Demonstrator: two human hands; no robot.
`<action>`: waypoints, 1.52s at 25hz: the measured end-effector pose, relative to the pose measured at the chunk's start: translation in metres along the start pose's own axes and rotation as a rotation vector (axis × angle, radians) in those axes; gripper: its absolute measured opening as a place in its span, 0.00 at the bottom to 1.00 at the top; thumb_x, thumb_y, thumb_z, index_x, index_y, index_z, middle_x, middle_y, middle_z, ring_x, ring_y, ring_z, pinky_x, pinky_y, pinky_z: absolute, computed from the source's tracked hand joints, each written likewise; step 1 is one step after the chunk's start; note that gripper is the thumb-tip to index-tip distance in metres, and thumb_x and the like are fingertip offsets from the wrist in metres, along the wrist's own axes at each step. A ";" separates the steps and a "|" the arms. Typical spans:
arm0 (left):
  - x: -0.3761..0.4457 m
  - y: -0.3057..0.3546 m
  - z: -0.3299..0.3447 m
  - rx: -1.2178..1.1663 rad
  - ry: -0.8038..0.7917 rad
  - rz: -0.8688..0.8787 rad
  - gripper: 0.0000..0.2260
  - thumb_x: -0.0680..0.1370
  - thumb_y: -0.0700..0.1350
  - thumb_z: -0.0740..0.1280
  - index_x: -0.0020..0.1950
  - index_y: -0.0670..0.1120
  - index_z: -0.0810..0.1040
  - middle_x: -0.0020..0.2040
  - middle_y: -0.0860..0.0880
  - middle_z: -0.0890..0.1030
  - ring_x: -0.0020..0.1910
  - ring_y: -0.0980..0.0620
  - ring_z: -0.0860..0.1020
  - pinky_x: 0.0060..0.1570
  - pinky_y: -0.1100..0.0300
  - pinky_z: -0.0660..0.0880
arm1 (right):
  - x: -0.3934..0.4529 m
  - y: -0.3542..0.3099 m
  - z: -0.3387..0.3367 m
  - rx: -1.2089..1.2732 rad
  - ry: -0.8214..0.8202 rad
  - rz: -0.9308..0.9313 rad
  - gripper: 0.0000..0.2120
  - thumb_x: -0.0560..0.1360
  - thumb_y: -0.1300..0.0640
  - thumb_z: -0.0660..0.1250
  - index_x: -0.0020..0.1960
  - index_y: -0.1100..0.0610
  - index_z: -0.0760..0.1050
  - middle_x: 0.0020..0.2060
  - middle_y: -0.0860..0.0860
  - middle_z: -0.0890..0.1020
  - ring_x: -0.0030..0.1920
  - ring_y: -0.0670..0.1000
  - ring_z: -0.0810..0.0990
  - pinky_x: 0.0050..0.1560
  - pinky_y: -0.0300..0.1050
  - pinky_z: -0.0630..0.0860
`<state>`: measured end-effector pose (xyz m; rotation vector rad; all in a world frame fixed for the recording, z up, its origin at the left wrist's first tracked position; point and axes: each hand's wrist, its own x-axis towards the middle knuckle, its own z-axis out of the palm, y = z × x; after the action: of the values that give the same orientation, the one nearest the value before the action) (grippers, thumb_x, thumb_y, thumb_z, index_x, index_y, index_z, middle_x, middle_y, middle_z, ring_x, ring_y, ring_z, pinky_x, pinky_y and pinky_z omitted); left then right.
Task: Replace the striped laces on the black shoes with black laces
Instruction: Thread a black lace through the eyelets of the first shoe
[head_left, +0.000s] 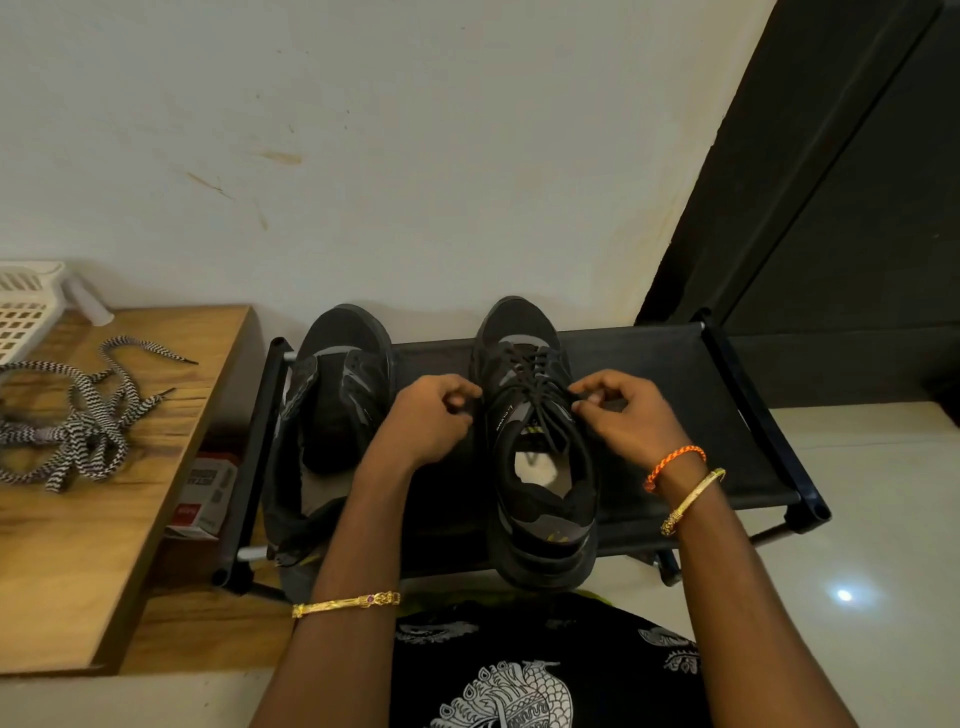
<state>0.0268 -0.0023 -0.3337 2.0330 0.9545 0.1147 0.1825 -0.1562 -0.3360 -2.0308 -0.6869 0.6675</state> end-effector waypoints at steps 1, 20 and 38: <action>-0.001 0.002 0.000 0.022 -0.007 0.018 0.13 0.75 0.38 0.69 0.59 0.46 0.79 0.49 0.50 0.78 0.49 0.53 0.75 0.51 0.63 0.70 | 0.000 -0.001 0.000 -0.030 0.018 -0.043 0.06 0.74 0.60 0.69 0.45 0.50 0.80 0.38 0.49 0.77 0.34 0.42 0.73 0.35 0.32 0.68; -0.024 0.042 -0.005 -0.908 -0.060 0.157 0.15 0.82 0.44 0.56 0.39 0.47 0.77 0.51 0.48 0.84 0.53 0.55 0.80 0.54 0.60 0.71 | -0.023 -0.039 0.000 0.814 -0.083 -0.078 0.14 0.79 0.59 0.60 0.35 0.56 0.76 0.39 0.50 0.84 0.45 0.47 0.82 0.48 0.43 0.77; -0.016 0.038 0.010 -0.772 -0.044 0.360 0.07 0.71 0.32 0.71 0.46 0.41 0.81 0.37 0.49 0.85 0.41 0.55 0.84 0.44 0.67 0.77 | -0.013 -0.042 0.021 0.697 0.060 -0.166 0.08 0.70 0.68 0.70 0.45 0.57 0.78 0.34 0.50 0.85 0.38 0.47 0.84 0.37 0.37 0.80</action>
<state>0.0422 -0.0321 -0.3076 1.4458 0.4009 0.5417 0.1502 -0.1334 -0.3076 -1.3314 -0.4878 0.6338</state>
